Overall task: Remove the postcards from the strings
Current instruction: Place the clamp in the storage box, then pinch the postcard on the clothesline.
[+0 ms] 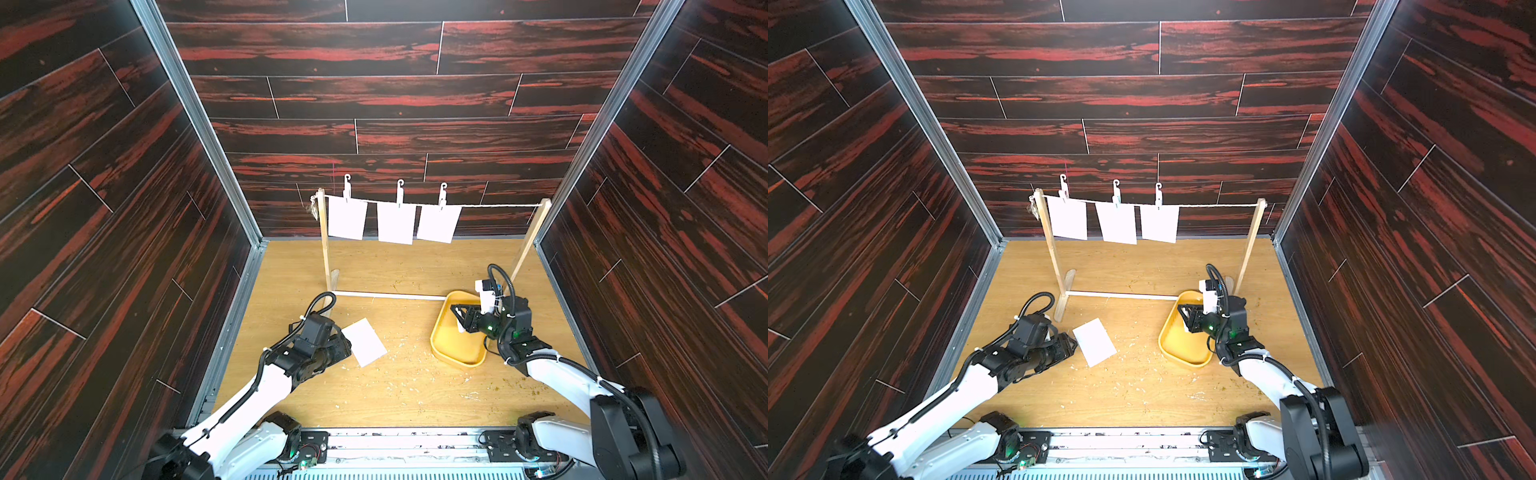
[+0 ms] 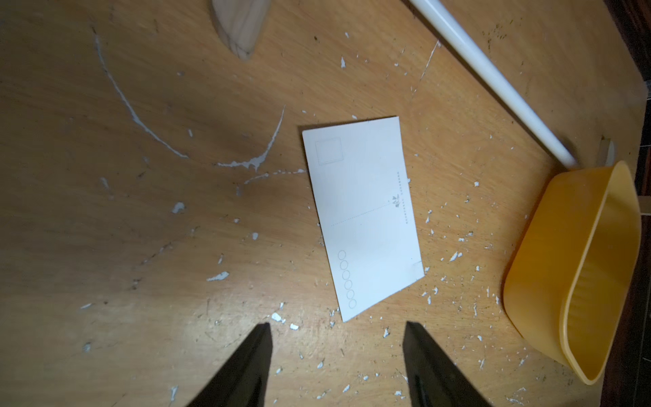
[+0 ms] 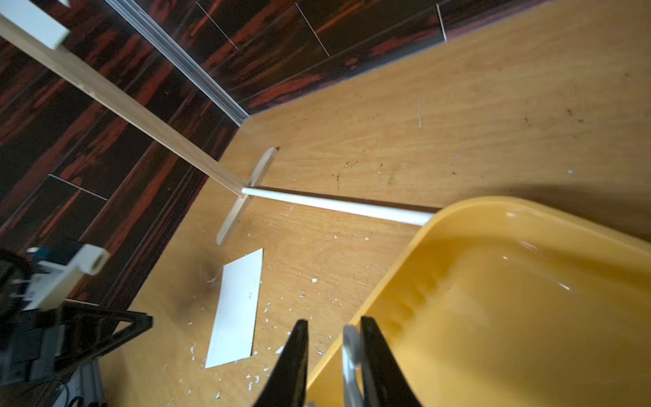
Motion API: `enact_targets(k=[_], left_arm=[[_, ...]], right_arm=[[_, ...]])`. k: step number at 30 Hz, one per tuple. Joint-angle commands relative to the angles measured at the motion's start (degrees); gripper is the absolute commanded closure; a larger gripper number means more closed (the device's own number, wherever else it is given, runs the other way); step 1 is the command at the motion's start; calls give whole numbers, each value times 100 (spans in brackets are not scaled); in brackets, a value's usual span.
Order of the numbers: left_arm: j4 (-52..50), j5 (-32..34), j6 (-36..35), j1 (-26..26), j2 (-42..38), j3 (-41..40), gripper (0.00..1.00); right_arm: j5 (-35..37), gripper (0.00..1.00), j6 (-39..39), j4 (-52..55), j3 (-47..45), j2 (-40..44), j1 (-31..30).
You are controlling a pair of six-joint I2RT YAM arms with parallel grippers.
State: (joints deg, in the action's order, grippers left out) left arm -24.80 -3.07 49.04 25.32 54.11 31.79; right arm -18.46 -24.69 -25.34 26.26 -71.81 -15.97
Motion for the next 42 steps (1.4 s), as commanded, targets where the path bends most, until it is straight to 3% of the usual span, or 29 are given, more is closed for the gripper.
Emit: enact_targets(k=[1, 9, 11, 20, 23, 24, 25, 33, 42], left_arm=[[-52, 168, -154, -28, -190, 308, 36], [813, -335, -367, 49, 170, 801, 36], [1043, -442, -393, 95, 268, 896, 35], [2063, -705, -627, 442, 833, 1560, 25], [2565, -789, -633, 524, 1087, 1743, 19], [2799, -831, -615, 536, 1186, 1787, 18], [3019, -861, -596, 559, 1297, 1848, 18], [4297, -879, -816, 842, 2172, 2627, 13], [5658, -713, -995, 948, 3243, 3420, 7]], right_arm=[[384, 70, -95, -394, -99, -308, -106], [653, 52, -65, -223, -71, -336, -144], [736, 45, -39, -21, -13, -175, -148], [521, 31, 333, 1518, 731, 1089, -262], [360, 20, 363, 2010, 1064, 1527, -268], [288, 4, 363, 2165, 1197, 1652, -272], [189, 1, 368, 2311, 1315, 1750, -274], [-587, 1, 356, 3010, 2091, 2266, -274], [-787, 2, 480, 3305, 2381, 2497, -274]])
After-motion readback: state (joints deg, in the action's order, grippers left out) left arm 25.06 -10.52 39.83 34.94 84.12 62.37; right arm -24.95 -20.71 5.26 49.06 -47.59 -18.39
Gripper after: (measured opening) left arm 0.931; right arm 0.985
